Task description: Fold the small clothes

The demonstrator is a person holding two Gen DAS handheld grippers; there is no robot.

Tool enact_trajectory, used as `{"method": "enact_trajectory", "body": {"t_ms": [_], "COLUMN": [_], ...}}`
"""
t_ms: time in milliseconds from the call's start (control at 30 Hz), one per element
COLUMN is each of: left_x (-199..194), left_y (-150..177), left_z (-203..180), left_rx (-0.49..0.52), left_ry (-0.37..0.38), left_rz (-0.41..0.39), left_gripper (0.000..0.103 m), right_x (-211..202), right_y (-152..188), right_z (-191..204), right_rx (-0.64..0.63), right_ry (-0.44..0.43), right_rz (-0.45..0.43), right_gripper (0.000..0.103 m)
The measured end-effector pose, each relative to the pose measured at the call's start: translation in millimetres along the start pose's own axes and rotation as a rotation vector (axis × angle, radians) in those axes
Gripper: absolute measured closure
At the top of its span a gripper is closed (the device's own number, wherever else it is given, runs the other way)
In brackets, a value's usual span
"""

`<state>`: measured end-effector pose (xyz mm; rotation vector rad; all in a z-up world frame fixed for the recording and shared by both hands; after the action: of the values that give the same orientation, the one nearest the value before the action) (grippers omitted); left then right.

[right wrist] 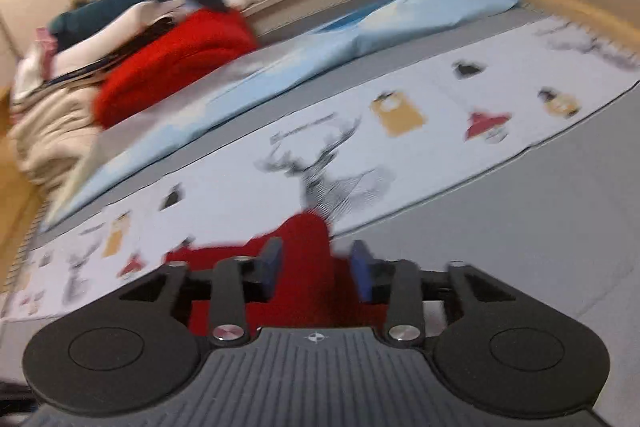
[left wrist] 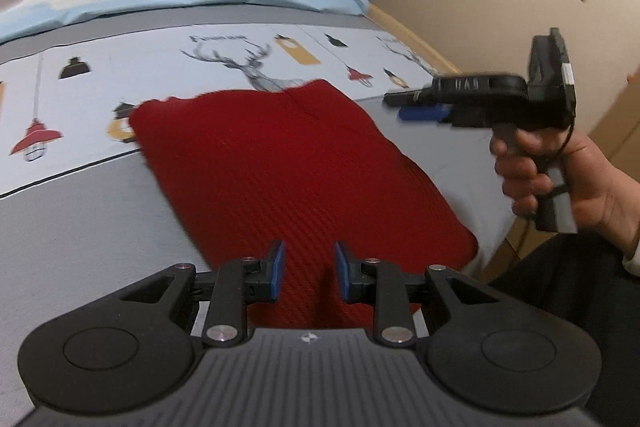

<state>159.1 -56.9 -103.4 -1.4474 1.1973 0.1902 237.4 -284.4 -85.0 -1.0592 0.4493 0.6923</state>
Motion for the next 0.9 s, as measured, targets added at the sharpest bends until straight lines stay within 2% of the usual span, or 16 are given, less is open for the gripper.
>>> {"method": "enact_trajectory", "body": {"t_ms": [67,100,133,200,233,267,300,367,433,467,500,567,600,667,800,900], "left_x": [9.3,17.2,26.9,42.4,46.0,47.0,46.4,41.6,35.7,38.1,42.4,53.0,54.5,54.1,43.6,36.5], "left_y": [5.3,11.1,20.2,37.8,41.7,42.8,42.0,36.8,33.1,36.4,43.9,58.5,59.3,57.4,51.0,41.2], "left_z": [-2.5,-1.0,-1.2,-3.2,-6.5,-9.3,-11.1,-11.3,-11.1,-11.6,-11.9,-10.6,-11.7,-10.9,-0.7,5.1], "left_rx": [-0.008,-0.013,-0.007,0.053,0.094,0.123,0.131,0.094,0.059,0.073,0.098,0.148,0.165,0.157,0.088,0.06], "left_ry": [0.011,0.011,0.004,-0.029,-0.048,-0.056,-0.057,-0.036,-0.006,-0.01,-0.028,-0.057,-0.06,-0.063,-0.036,-0.036], "left_rz": [0.031,0.069,0.12,0.216,0.23,0.232,0.226,0.205,0.184,0.202,0.236,0.302,0.304,0.301,0.298,0.26], "left_gripper": [0.074,0.074,0.075,0.076,0.076,0.076,0.076,0.076,0.076,0.076,0.075,0.074,0.074,0.074,0.07,0.067], "right_x": [1.5,3.6,5.6,7.2,5.3,2.0,-1.9,-15.0,-35.9,-44.0,-47.4,-32.7,-16.9,-4.7,-15.3,-23.1], "right_y": [19.8,33.6,46.1,70.4,76.4,78.6,78.2,70.4,49.2,42.0,42.7,58.8,78.6,100.9,83.0,65.8], "right_z": [-2.6,-5.2,-8.7,-17.5,-18.4,-17.3,-14.5,-12.3,-11.1,-10.6,-13.6,-23.2,-31.9,-39.1,-32.1,-25.2], "right_rx": [0.015,0.025,0.026,0.018,0.025,0.034,0.039,0.04,0.078,0.107,0.112,0.037,0.005,-0.023,-0.014,-0.002], "right_ry": [-0.052,-0.071,-0.069,-0.039,-0.056,-0.089,-0.129,-0.167,-0.243,-0.276,-0.282,-0.18,-0.096,-0.026,-0.041,-0.093], "right_rz": [0.112,0.19,0.252,0.353,0.373,0.376,0.375,0.334,0.243,0.214,0.207,0.284,0.379,0.472,0.387,0.304], "right_gripper": [0.055,0.046,0.043,0.044,0.056,0.069,0.077,0.08,0.081,0.081,0.081,0.081,0.081,0.079,0.062,0.056]}}
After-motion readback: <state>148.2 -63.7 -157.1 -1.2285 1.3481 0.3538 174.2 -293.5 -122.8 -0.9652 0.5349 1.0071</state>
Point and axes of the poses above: each gripper's, at about its wrist camera, not at the fingertips, and x roughly the way its jaws point, z to its left, y to its underside, the point moved 9 cm from there along x, roughly the way its jaws point, and after that the axes turned 3 degrees about x, right-handed, at the moved point
